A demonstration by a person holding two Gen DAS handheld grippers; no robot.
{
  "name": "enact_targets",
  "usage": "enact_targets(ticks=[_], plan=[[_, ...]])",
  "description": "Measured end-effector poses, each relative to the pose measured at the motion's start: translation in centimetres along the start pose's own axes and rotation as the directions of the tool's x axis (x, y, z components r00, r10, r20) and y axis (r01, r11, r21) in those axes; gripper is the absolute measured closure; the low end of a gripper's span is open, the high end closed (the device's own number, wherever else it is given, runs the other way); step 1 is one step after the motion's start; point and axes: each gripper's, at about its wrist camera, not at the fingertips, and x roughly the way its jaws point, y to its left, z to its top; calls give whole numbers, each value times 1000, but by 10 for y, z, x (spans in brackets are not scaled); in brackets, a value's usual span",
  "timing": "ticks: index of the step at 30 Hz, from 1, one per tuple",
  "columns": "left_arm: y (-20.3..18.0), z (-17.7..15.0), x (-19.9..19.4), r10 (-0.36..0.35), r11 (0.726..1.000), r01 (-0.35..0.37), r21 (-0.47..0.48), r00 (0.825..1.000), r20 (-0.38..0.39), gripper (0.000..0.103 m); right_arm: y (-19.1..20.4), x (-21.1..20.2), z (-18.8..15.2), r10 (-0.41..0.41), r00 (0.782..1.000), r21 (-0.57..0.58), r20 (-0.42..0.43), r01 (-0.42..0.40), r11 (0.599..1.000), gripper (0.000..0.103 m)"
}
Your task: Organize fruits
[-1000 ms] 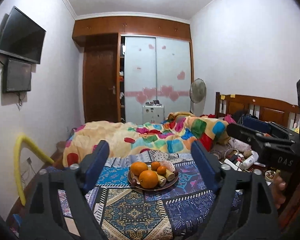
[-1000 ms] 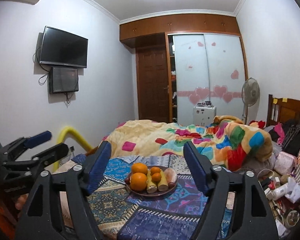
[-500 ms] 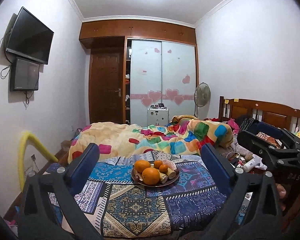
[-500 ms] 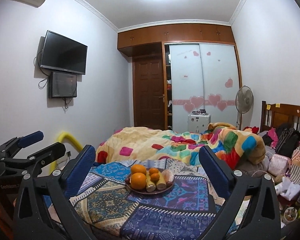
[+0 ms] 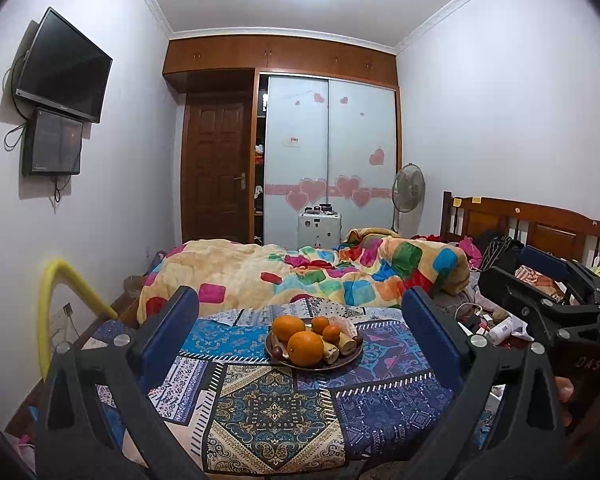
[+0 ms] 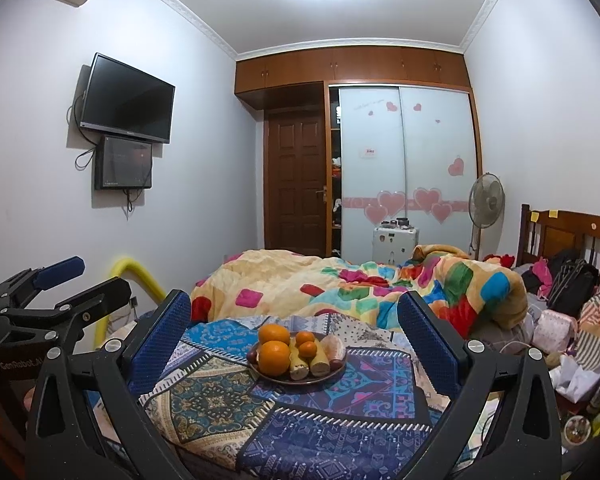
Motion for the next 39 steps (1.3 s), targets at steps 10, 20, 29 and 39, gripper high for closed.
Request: enact_targets(ticks=[10,20,29,39], plan=[[2,-3,6,-4,1000,4,-10,1000,-15,0,-3,3,-5,0,1000,3,-14,0,1000,0],[1,-4,11,-14,1000,14,-6,1000,-27,0,-4,5,-4,3,1000,11,-14,-3,1000,0],[1,-4,13,-15,1000,15,-7,999,-30,0,-5,7,-2,10,1000,25,-21,-10,1000,0],[-3,-7,16,-46,999,45,-14,998,-42,0,-5,7,-1,5,1000,24,-20,-4,1000,0]])
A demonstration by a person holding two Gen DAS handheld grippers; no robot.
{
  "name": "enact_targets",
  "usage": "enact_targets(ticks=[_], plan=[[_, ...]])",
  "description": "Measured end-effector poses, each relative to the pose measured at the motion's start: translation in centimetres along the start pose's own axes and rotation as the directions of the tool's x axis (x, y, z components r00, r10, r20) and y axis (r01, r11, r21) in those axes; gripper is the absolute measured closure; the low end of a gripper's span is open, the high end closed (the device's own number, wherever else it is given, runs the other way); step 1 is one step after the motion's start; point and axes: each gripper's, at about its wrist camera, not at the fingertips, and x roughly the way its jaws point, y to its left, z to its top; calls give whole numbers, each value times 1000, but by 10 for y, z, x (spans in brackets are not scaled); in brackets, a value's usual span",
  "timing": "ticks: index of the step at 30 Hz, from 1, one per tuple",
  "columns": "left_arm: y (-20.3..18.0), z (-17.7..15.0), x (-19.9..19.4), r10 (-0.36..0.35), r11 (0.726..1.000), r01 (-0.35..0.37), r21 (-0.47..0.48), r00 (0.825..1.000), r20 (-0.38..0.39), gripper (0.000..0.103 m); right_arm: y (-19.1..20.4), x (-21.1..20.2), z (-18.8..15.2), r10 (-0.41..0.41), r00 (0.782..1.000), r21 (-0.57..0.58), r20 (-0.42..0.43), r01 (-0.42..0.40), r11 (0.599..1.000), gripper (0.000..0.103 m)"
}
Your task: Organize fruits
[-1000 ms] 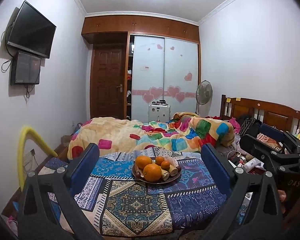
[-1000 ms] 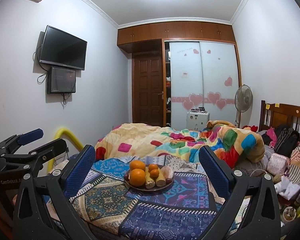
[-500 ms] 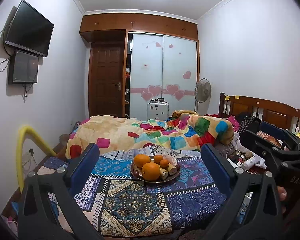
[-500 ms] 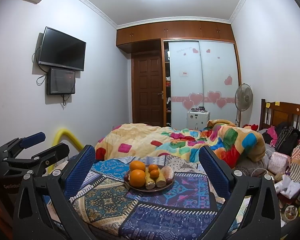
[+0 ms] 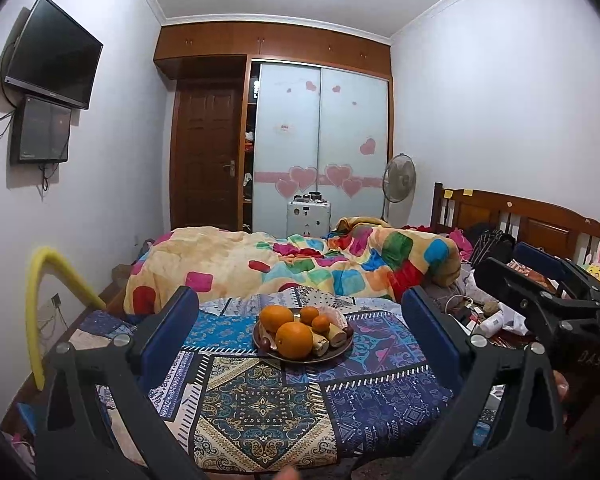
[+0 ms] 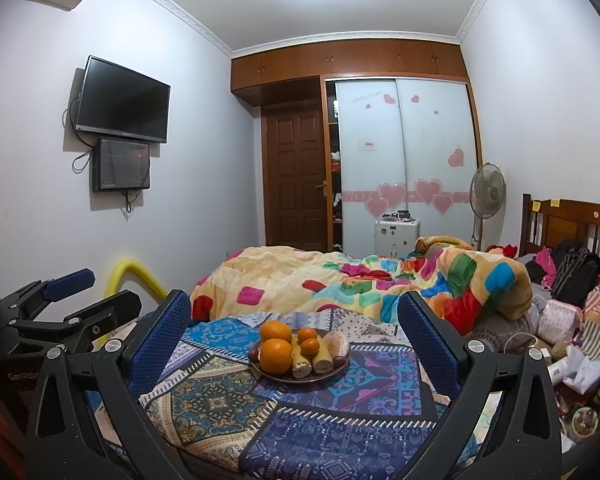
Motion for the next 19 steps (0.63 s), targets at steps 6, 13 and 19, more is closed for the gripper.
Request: enact_targets(ticks=[6,13,19], plan=[[-1,0,-2,1,1000,-1,2,1000,2,0,1,0,1,-1,1000,3,3,1,1000,0],[-3,0,-5,-3,1000,3,15,1000,4,0,2,-1,2,2,1000,5,3,-2,1000,0],[-4,0,-5,-2,1000,2,14,1000,4,0,4,-2,3,3,1000,3,6,-3,1000,0]])
